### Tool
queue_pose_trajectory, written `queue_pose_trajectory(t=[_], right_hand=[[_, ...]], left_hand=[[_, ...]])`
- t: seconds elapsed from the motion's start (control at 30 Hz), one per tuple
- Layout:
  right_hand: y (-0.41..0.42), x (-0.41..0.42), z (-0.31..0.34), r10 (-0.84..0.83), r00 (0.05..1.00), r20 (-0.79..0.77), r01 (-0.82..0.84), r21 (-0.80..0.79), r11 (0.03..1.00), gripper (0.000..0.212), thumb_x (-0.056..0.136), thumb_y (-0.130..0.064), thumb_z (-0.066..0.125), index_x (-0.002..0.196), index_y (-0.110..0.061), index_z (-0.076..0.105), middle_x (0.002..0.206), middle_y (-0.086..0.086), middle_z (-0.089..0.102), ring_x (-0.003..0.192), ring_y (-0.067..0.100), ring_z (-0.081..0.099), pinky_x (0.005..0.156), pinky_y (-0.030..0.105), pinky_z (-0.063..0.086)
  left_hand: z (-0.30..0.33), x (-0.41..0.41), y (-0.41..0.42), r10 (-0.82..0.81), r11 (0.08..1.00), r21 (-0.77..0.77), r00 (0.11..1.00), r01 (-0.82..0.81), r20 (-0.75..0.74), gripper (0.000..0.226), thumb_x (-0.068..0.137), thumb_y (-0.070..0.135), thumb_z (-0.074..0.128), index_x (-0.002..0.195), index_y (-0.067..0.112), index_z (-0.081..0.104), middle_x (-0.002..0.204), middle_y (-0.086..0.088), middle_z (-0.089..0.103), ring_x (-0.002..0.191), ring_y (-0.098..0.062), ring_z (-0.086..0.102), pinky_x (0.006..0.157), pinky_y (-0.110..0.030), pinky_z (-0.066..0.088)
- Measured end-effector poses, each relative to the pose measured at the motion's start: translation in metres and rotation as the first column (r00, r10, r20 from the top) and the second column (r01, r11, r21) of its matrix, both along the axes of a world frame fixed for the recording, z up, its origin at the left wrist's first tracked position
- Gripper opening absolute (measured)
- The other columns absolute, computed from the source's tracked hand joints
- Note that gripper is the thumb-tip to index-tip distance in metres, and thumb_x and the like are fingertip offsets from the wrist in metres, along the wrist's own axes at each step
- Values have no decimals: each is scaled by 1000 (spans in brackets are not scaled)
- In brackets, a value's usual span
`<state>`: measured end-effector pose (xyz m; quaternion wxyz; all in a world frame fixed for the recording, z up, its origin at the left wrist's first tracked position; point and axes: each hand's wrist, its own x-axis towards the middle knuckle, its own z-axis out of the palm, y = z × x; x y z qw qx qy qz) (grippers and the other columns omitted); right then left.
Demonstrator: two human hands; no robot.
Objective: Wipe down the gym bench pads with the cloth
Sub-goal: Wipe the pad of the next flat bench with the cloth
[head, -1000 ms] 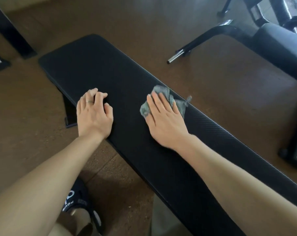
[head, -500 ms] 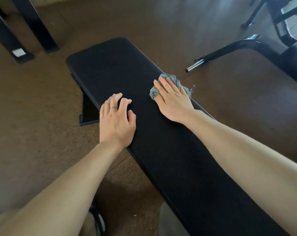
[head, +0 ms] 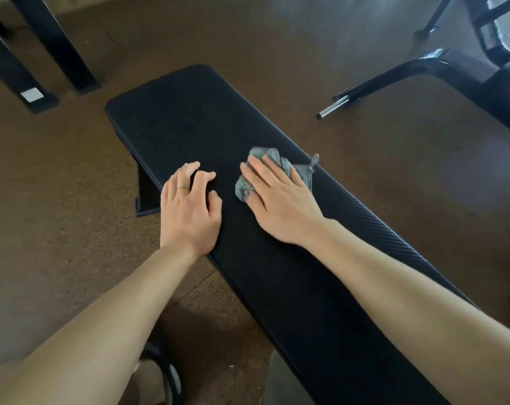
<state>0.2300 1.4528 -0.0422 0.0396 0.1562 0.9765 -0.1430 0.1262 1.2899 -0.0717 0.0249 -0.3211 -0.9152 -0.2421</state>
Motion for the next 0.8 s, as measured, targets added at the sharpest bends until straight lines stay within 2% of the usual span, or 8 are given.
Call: queue_pose_trajectory(t=[0.1,0.17,0.3,0.4,0.5,0.57,0.67,0.8], right_hand=[[36,-43,1,-83,997,8,83,-29,996,59,109,-44,20,165,-32,9,173,-11,1,159,11,-4,129,47,0],[51,-47,-2,-127,992,-14,127,-29,992,58,109,-45,20,165,-33,12,173,-12,4,159,12,1,128,47,6],[59,-8,-4,-285,958,-22,283,-64,957,58,109,-46,22,164,-29,15,169,-5,19,153,24,24,117,46,32],[56,53,1,-384,923,38,386,-61,921,58,109,-45,23,164,-29,12,162,-2,31,142,26,37,110,43,37],[41,120,9,-452,888,87,455,-24,890,60,108,-45,21,164,-28,11,159,-1,34,141,24,38,112,42,36],[34,133,9,-475,872,118,477,5,879,62,106,-45,18,165,-27,9,160,-1,32,145,24,34,116,42,32],[32,109,4,-509,847,154,511,31,859,63,107,-43,15,165,-22,5,166,2,23,151,27,26,123,47,25],[28,31,-5,-472,880,58,470,45,881,64,107,-41,17,164,-15,6,170,9,13,157,30,13,127,50,13]], left_hand=[[0,-2,-1,-2,1000,-9,1000,1,-11,32,102,20,45,132,15,56,153,-3,37,144,-25,34,123,-41,20],[0,-2,0,6,1000,-19,1000,-6,-8,32,102,21,43,131,16,56,153,-3,35,144,-26,35,123,-41,19],[-2,-2,1,10,1000,-9,1000,-10,-5,40,99,31,33,129,17,55,152,-1,35,141,-25,38,124,-40,18],[-2,-3,0,14,1000,-9,1000,-14,1,43,98,34,31,129,16,55,152,-1,36,141,-25,39,125,-41,18],[1,-3,-1,13,1000,-18,1000,-13,-1,46,98,37,29,131,17,54,153,0,34,143,-24,36,125,-41,18],[0,-3,-2,7,1000,-22,1000,-7,2,41,100,34,33,132,18,54,154,-1,34,144,-24,35,125,-42,18],[0,-4,-2,-2,1000,-27,1000,2,6,39,101,30,36,132,17,54,155,-3,34,144,-26,34,124,-44,20],[-3,-2,-1,-12,1000,23,1000,12,9,42,98,31,32,130,17,56,154,-4,36,145,-26,34,123,-45,21]])
